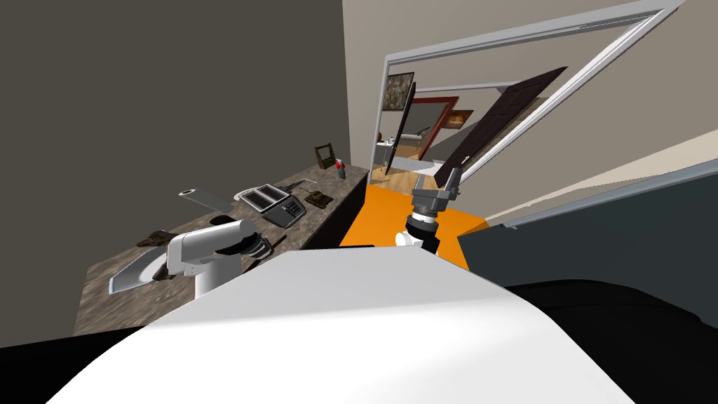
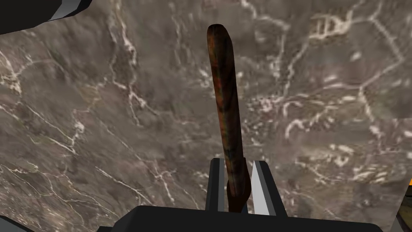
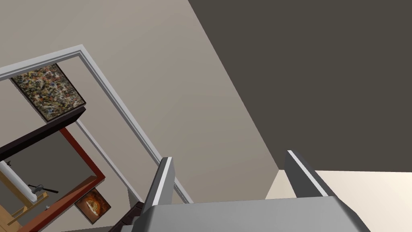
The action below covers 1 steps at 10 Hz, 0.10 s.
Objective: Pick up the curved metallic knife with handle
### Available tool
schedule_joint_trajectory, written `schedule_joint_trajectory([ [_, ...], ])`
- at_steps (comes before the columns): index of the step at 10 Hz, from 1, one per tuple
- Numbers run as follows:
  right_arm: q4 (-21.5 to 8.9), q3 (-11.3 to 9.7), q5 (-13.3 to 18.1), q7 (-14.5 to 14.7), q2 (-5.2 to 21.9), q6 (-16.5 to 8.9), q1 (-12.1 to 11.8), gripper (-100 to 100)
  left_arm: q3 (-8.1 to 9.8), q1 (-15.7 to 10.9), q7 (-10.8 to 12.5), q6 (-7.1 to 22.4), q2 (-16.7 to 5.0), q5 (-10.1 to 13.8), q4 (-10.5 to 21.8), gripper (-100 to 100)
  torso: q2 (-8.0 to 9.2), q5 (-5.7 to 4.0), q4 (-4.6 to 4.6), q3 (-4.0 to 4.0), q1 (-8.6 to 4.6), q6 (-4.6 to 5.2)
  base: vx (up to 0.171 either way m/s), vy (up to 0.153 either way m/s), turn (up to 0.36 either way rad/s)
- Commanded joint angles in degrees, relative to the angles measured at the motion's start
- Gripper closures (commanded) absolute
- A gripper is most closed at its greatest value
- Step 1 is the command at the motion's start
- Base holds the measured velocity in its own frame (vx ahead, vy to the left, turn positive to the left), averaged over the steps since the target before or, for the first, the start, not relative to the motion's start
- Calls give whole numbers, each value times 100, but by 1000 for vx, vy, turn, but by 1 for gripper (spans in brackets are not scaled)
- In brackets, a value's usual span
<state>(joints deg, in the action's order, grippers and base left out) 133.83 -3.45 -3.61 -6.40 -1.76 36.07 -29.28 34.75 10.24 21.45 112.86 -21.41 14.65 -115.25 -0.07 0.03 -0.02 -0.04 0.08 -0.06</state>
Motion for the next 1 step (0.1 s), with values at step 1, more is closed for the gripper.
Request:
schedule_joint_trajectory([
  [1,0,0,0,0,0,0,0,0,0,0,0,0,0,0,0,0,0,0,0,0,0,0,0,0,0],
])
